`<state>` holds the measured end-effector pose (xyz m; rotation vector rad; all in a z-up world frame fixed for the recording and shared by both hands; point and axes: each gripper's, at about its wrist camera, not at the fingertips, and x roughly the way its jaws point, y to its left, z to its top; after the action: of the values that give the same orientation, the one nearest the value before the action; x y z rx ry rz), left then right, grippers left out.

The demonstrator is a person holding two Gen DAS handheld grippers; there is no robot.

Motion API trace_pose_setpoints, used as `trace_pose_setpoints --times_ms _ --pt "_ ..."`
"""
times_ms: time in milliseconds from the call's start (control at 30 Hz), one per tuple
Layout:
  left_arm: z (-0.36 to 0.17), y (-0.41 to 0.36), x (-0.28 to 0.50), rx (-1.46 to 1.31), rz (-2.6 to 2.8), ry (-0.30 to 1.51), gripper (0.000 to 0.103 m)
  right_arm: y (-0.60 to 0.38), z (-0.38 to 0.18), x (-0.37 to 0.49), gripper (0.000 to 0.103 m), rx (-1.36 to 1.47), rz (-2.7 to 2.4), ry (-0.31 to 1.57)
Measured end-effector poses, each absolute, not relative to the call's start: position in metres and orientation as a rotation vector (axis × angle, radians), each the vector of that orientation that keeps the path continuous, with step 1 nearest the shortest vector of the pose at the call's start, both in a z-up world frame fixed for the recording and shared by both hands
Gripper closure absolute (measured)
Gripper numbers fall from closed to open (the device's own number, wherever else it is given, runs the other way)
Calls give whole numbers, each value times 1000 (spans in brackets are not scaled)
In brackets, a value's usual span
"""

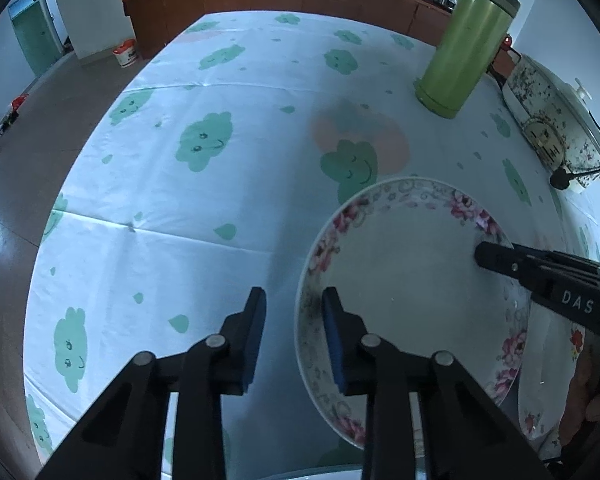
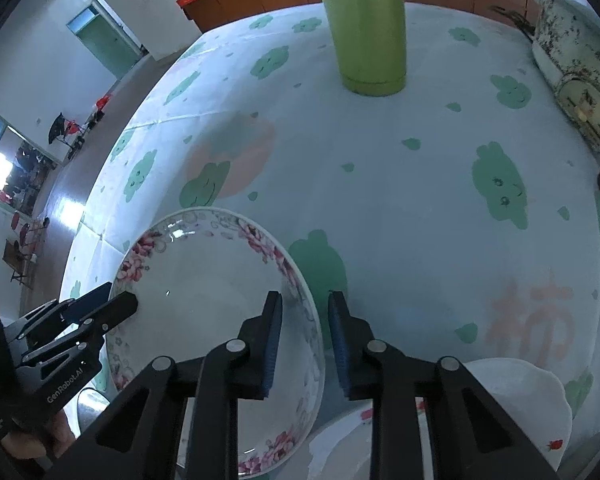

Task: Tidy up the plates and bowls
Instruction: 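Close the right gripper on the plate rim while the left gripper also clamps the rim, then lift the pink-rimmed plate with both grippers and carry it over the blue-patterned bowl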

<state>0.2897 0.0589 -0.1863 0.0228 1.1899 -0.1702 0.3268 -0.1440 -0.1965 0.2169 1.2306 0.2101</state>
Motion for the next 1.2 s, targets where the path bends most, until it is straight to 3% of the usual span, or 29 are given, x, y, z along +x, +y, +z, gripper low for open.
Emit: trace_pose_setpoints --times_ms 767,1033,1200 --pt "-193 51 293 -24 -209 1212 78 -138 -198 331 80 185 246 1243" --pt "-194 69 288 -134 -239 1240 88 -137 -199 332 80 178 278 1256" --pt "-194 70 286 -142 -242 1240 89 -137 -200 333 79 167 288 1257"
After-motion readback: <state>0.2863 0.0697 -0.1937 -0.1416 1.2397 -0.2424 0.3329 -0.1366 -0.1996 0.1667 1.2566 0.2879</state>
